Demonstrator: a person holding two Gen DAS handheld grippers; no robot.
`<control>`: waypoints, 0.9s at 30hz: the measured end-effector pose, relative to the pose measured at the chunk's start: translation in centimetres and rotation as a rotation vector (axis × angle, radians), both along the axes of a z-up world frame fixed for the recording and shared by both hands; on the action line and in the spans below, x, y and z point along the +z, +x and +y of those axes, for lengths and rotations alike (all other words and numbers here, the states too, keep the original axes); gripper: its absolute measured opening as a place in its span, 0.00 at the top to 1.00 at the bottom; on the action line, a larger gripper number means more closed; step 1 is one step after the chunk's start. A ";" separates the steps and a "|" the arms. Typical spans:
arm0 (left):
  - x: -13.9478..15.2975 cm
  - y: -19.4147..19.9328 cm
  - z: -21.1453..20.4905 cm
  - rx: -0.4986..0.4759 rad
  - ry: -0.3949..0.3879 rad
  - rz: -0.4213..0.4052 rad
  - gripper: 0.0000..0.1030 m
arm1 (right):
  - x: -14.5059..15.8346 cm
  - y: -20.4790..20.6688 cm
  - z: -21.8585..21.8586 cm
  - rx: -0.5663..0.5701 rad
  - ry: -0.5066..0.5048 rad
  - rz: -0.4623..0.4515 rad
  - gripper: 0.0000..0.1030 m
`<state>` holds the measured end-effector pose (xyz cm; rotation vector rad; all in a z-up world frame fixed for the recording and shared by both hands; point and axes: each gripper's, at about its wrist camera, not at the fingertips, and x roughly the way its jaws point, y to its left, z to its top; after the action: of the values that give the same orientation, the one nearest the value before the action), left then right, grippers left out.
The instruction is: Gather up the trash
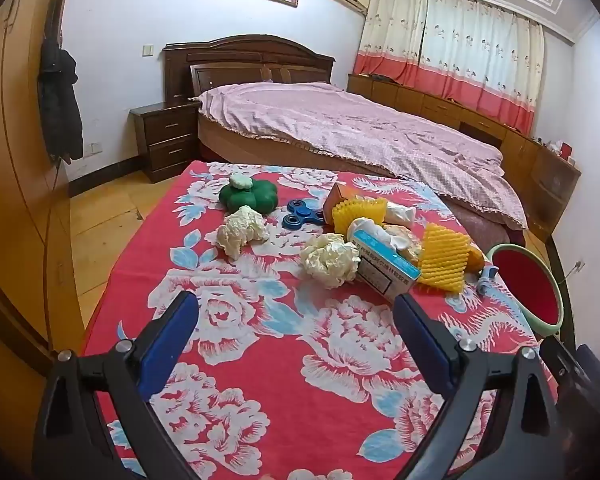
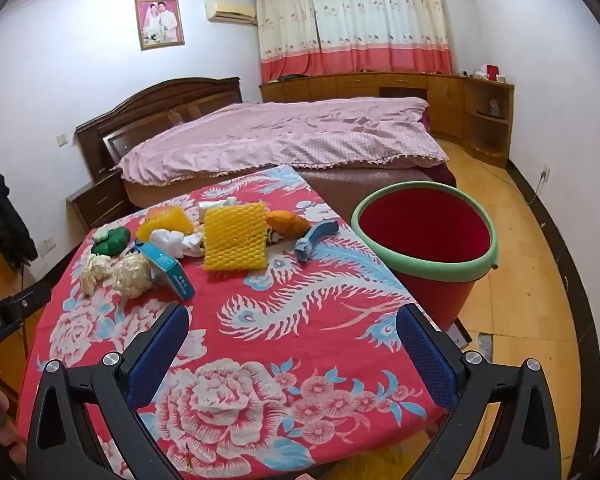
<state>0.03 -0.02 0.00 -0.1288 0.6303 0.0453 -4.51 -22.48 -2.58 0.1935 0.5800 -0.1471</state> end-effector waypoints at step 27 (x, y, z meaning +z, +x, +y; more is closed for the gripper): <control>-0.2 0.0 0.8 0.019 -0.016 0.010 0.06 | 0.2 -0.2 0.0 -0.002 0.001 0.001 0.00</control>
<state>0.05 0.74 -0.17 -0.1504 0.6391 0.0589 -4.70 -22.48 -2.42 0.1946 0.5809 -0.1490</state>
